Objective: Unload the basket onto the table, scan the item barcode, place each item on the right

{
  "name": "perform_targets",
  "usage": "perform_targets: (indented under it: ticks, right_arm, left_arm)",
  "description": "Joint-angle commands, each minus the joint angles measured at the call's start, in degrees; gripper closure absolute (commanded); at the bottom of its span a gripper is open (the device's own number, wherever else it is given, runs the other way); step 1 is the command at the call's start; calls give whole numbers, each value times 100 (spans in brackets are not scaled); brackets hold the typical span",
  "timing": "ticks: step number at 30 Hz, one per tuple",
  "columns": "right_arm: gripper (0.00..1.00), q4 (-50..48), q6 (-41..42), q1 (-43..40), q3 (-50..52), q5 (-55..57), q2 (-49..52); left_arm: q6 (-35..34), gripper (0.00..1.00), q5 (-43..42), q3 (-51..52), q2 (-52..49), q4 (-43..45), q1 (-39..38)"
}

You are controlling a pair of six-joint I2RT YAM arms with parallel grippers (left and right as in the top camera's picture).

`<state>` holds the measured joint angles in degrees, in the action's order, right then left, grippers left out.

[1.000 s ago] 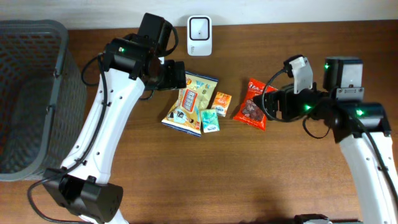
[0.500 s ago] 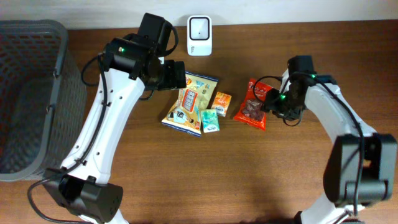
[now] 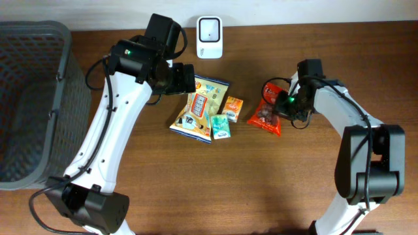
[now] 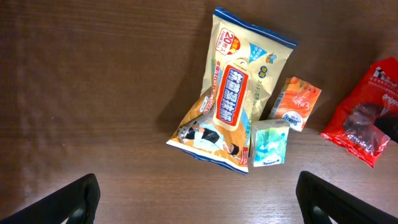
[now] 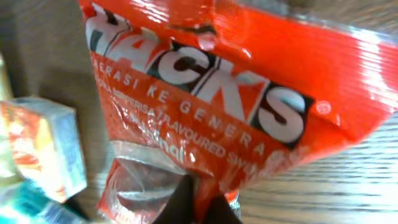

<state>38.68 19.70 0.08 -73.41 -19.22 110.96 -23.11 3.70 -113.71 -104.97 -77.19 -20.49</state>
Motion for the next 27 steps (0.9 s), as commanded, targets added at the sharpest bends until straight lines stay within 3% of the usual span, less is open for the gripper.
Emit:
perform_targets:
  ticks: [1,3,6,10,16,18,21,23,27]
  right_arm:
    - [96,31,35,-24,2,-1530,83]
    - [96,118,645,-149,-101,-2857,31]
    - [96,155,2472,-520,-142,-5049,24]
    - [96,157,3493,-925,-142,-6013,24]
    - [96,39,3617,-1027,-142,-5965,24]
    - [96,-614,2896,-1025,-142,-5945,15]
    - [95,-546,2114,-977,-160,-4918,-227]
    - [82,-98,1569,-979,-306,-3501,-636]
    - [79,2203,1110,-623,-1366,363,-1228]
  left_arm:
    - [92,1,63,9,-44,-7,15]
    - [92,1,63,9,-44,-7,15]
    - [92,1,63,9,-44,-7,15]
    - [90,1,63,9,-44,-4,15]
    - [92,1,63,9,-44,-4,15]
    - [90,1,63,9,-44,-7,15]
    - [92,1,63,9,-44,-7,15]
    - [90,1,63,9,-44,-7,15]
    - [90,1,63,9,-44,-7,15]
